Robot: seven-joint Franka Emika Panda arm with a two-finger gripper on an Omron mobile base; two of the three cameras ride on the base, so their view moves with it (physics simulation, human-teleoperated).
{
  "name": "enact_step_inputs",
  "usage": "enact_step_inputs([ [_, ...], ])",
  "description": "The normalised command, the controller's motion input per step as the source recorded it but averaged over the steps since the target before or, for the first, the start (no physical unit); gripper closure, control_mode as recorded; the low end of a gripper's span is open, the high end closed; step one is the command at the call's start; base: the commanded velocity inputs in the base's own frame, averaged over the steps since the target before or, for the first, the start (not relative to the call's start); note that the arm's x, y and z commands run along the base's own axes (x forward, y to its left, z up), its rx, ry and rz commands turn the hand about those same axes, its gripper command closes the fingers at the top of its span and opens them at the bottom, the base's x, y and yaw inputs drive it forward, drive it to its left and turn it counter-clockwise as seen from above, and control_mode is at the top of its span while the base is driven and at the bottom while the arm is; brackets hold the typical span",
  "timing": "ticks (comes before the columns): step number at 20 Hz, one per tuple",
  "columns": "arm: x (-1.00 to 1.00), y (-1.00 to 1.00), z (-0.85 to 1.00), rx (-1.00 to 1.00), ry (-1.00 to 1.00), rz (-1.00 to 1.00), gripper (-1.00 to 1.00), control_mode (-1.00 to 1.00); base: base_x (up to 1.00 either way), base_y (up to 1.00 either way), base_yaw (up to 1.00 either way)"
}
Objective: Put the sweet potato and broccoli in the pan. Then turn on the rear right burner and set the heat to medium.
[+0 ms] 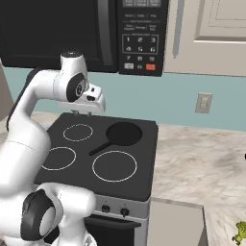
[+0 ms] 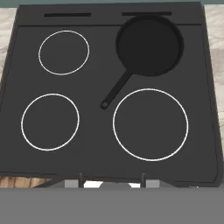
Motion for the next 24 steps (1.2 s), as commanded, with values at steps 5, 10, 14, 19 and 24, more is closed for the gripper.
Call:
enact_step_inputs([
  [5,-0.65,0.0,-0.02,0.0,0.0,-0.04,-1.0,-1.0,0.0,0.0,0.0],
  [10,-0.59,0.0,0.0,0.0,0.0,-0.04,-1.0,-1.0,0.0,0.0,0.0],
  [14,-0.15,0.0,0.0,0.0,0.0,0.0,-1.0,-1.0,0.0,0.0,0.0],
  [19,0.01,0.0,0.0,0.0,0.0,0.0,-1.0,-1.0,0.0,0.0,0.0],
  [24,0.16,0.0,0.0,0.0,0.0,0.0,-1.0,1.0,0.02,0.0,0.0],
])
